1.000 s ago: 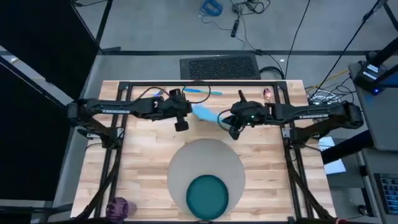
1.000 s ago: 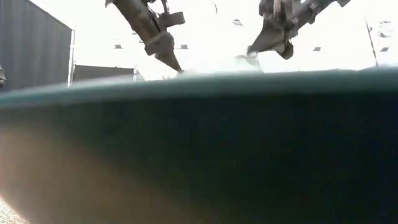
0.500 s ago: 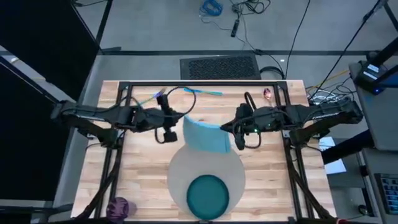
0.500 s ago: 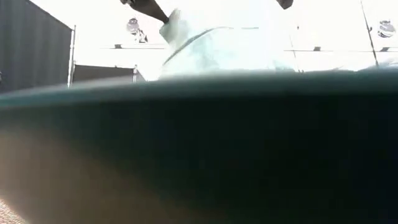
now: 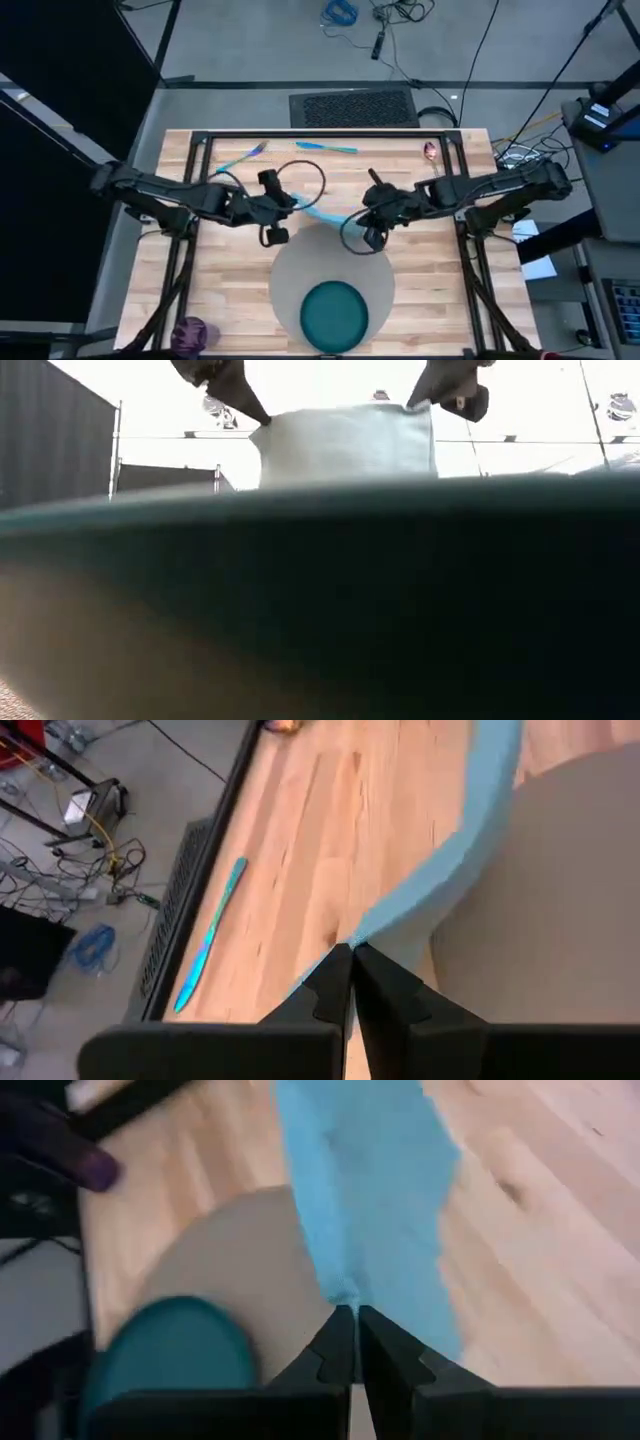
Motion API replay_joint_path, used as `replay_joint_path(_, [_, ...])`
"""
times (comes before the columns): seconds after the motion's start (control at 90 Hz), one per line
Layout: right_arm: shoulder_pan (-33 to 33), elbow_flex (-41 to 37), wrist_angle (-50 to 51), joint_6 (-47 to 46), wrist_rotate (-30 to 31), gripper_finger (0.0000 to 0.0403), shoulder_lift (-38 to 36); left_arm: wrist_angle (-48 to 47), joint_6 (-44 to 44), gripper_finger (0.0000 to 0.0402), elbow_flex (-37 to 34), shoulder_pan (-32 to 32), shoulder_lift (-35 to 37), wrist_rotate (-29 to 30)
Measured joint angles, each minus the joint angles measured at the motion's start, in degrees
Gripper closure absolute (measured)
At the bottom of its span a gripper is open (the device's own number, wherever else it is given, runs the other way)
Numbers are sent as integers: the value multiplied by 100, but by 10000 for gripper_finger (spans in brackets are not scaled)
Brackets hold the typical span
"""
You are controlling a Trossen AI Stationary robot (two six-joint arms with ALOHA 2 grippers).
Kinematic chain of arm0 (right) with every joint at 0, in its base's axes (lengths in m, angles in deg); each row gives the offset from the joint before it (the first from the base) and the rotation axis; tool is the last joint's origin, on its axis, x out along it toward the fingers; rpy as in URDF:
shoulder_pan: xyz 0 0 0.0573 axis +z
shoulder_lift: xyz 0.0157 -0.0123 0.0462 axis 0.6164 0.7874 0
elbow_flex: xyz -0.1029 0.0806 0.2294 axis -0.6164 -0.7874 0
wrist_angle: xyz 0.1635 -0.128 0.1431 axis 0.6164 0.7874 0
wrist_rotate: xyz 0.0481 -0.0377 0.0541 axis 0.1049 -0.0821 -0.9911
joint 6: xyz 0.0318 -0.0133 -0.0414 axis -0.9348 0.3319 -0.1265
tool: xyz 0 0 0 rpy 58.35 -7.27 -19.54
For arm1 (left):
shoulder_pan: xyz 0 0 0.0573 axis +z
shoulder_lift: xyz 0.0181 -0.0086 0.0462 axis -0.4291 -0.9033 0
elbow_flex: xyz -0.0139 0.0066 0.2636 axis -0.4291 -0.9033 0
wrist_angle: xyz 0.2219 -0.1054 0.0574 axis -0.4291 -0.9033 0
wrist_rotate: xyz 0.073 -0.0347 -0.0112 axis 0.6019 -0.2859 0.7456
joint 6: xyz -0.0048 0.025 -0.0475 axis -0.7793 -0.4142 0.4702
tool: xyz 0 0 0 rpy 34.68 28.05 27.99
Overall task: Set table place
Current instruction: Fold the blue napkin
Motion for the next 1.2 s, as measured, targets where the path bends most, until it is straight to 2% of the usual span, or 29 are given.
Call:
replay_joint_path(0.344, [-969, -21, 417, 865, 350, 403, -10, 640, -838, 401, 2, 767, -779, -18])
replay_joint_path(0.556, [-1303, -170, 135, 1079, 71, 403, -9, 1104, -1216, 401, 34, 1031, -737, -57])
replay_joint_path(0.756, [-893, -168, -461, 924, -326, 403, -9, 776, -962, 401, 59, 709, -515, -80])
replay_joint_path(1.022, [184, -17, -917, 330, -312, 403, -9, 290, -487, 401, 57, -357, -37, -39])
replay_joint_path(1.2, [872, 330, -1337, 92, -161, 403, -13, 319, -148, 401, 57, -1016, 253, -15])
